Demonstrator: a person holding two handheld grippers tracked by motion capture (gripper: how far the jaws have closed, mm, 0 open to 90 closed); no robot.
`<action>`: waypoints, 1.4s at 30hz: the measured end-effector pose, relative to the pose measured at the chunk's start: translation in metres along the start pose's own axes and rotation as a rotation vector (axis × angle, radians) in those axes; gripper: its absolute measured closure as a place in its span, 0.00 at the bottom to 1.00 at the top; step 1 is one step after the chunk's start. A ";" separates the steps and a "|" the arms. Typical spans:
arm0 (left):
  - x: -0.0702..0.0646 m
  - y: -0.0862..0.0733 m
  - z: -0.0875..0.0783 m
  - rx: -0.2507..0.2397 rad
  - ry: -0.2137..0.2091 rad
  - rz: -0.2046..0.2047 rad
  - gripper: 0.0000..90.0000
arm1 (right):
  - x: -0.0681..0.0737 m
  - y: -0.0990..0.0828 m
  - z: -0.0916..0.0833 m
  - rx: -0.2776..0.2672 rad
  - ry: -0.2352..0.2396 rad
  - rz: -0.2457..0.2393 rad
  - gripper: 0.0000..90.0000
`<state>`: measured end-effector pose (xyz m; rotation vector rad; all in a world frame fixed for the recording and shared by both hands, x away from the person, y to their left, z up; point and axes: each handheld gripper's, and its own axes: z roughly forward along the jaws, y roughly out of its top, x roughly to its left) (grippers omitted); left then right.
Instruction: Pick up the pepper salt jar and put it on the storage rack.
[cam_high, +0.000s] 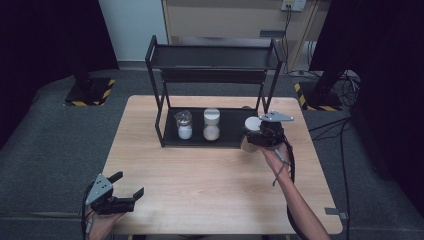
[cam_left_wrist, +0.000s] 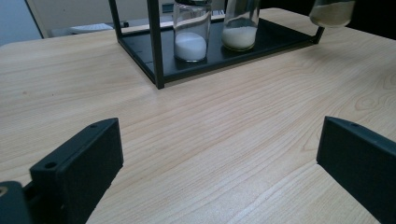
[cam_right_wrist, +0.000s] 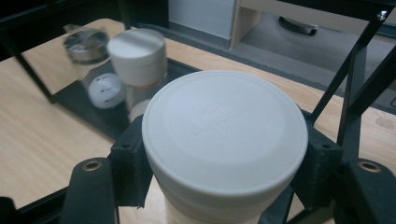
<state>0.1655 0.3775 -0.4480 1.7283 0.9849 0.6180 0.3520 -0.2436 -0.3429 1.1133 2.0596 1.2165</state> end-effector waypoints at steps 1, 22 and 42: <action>0.000 0.000 0.000 0.000 -0.001 0.001 0.00 | 0.000 0.001 0.004 -0.001 -0.006 0.001 0.38; 0.001 -0.001 -0.001 -0.002 -0.001 -0.005 0.00 | 0.004 0.007 0.063 -0.004 -0.090 0.049 0.38; 0.002 -0.001 0.000 -0.002 -0.004 -0.008 0.00 | 0.004 0.003 0.091 0.023 -0.106 0.062 0.38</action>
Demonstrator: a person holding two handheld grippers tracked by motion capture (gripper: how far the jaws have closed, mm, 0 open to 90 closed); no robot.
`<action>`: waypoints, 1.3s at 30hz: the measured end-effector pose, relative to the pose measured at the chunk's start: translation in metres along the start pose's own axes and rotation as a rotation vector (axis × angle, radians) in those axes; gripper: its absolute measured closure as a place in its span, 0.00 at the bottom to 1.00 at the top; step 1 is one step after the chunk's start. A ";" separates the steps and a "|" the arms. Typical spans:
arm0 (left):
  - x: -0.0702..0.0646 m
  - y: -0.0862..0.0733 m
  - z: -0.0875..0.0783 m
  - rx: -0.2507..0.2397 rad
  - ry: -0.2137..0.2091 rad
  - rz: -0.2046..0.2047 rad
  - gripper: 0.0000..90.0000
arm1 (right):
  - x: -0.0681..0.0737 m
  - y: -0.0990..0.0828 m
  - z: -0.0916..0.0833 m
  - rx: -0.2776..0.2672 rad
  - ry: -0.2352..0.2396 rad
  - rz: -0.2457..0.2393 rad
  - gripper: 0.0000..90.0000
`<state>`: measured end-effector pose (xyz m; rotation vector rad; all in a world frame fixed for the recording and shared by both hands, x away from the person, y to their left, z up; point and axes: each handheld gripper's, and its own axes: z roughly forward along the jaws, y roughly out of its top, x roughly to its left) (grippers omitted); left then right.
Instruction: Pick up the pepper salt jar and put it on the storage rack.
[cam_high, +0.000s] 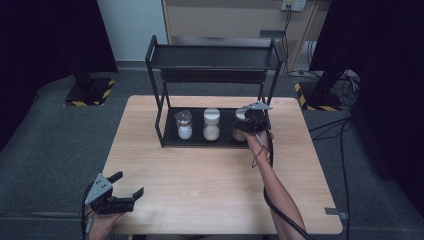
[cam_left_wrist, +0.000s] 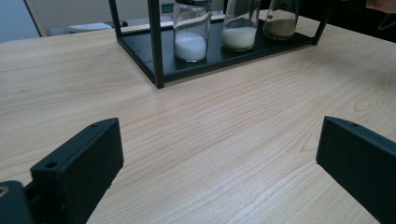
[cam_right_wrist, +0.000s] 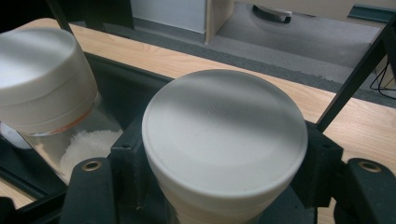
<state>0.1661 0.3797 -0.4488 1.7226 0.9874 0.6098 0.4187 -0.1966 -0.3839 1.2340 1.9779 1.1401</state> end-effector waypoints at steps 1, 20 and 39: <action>0.000 0.000 0.000 0.000 0.000 0.000 0.00 | 0.000 -0.001 0.001 0.001 0.000 0.005 0.38; 0.000 0.000 0.000 -0.001 -0.002 0.003 0.00 | -0.001 -0.007 0.000 -0.009 0.003 0.014 0.37; 0.000 0.000 0.001 0.001 -0.008 0.006 0.00 | 0.009 0.017 -0.039 -0.133 0.035 -0.100 0.13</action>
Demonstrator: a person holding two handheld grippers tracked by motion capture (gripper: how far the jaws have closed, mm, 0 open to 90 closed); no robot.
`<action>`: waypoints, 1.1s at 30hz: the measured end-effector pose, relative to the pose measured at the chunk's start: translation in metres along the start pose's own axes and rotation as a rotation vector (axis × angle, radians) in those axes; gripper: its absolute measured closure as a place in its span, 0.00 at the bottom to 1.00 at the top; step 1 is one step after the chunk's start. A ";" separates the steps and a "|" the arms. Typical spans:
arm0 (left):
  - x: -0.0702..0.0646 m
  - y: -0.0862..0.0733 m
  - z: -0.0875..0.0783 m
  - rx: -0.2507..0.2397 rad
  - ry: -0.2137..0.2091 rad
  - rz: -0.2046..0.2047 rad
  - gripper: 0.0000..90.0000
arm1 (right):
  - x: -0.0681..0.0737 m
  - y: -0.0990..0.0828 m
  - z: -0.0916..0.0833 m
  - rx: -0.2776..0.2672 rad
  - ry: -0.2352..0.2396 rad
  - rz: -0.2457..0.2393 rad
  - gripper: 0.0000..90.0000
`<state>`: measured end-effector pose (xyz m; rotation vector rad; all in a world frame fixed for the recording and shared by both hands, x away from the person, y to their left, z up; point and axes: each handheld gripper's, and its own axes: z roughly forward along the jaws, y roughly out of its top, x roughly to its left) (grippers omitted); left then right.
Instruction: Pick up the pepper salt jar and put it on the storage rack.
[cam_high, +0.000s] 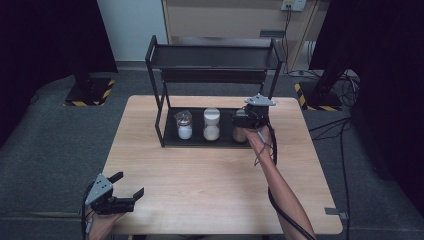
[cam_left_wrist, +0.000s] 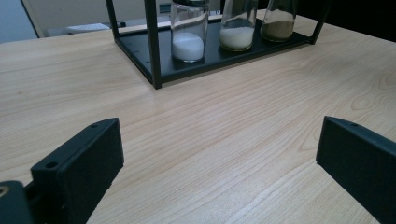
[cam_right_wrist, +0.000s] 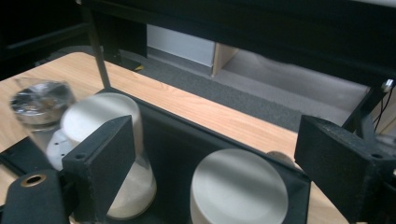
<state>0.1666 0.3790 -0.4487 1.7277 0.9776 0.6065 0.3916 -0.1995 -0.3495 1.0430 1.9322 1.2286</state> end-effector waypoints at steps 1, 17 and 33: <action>0.000 0.000 0.000 0.001 0.000 0.001 0.00 | 0.000 0.003 -0.003 0.003 0.009 -0.002 0.12; 0.000 0.001 0.001 0.004 -0.004 0.005 0.00 | -0.004 0.019 -0.061 -0.054 0.101 -0.025 0.11; -0.001 0.001 0.000 0.004 -0.007 0.010 0.00 | 0.000 -0.024 -0.130 -0.060 0.143 -0.053 0.11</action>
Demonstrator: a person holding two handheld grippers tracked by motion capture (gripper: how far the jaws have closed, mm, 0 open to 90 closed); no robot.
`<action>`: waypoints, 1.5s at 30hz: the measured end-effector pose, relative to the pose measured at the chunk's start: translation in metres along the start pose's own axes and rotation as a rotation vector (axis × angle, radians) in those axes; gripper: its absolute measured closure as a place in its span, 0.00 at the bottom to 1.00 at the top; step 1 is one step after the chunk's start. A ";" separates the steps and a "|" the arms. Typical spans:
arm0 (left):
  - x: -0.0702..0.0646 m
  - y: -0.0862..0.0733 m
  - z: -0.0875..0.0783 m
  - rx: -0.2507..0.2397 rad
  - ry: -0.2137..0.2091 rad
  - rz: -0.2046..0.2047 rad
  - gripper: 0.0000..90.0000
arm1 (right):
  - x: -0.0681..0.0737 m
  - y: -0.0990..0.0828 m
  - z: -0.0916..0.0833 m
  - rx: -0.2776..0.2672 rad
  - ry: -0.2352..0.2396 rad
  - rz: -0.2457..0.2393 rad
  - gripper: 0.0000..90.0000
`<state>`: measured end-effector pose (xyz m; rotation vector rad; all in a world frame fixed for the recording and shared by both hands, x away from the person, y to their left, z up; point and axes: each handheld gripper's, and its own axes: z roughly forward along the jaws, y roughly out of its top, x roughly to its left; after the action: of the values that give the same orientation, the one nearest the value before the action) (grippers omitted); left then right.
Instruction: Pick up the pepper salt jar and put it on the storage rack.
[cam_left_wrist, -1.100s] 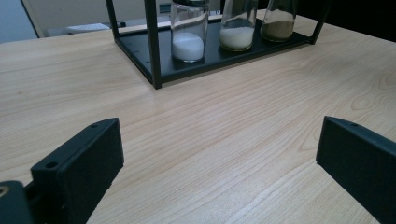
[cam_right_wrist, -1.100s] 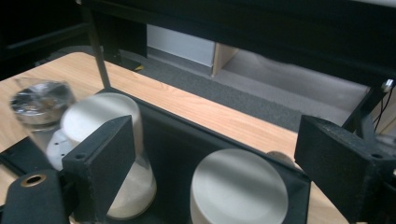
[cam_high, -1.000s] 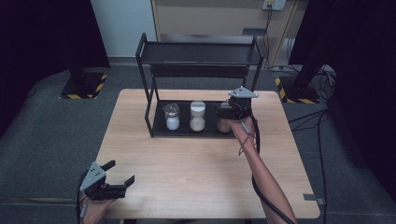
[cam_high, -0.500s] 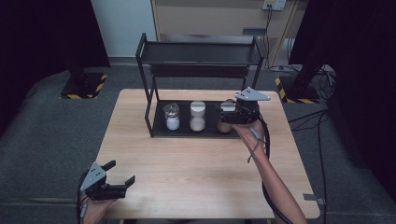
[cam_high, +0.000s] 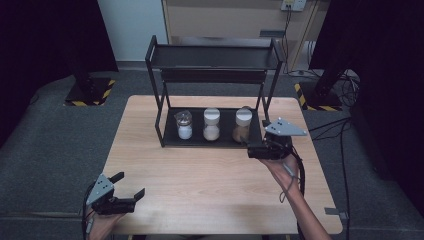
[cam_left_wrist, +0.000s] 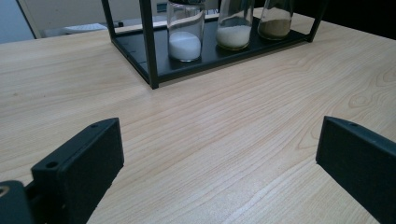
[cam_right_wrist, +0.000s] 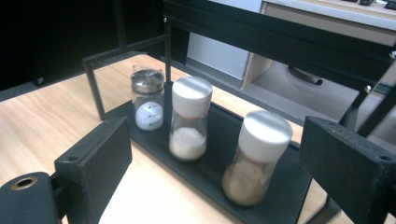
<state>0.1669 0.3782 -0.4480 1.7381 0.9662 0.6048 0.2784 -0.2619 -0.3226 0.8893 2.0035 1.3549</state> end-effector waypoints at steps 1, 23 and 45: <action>0.000 0.000 0.000 0.001 0.001 0.000 0.00 | 0.001 -0.004 -0.004 0.001 -0.001 0.002 0.11; 0.000 0.000 0.001 0.005 -0.003 -0.004 0.00 | 0.013 -0.086 -0.073 0.016 -0.061 0.084 0.11; 0.000 0.001 0.003 0.007 0.002 -0.014 0.00 | 0.021 -0.136 -0.088 0.024 -0.075 0.144 0.10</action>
<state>0.1698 0.3765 -0.4482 1.7361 0.9822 0.5953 0.1700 -0.3320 -0.4228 1.0968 1.9342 1.3564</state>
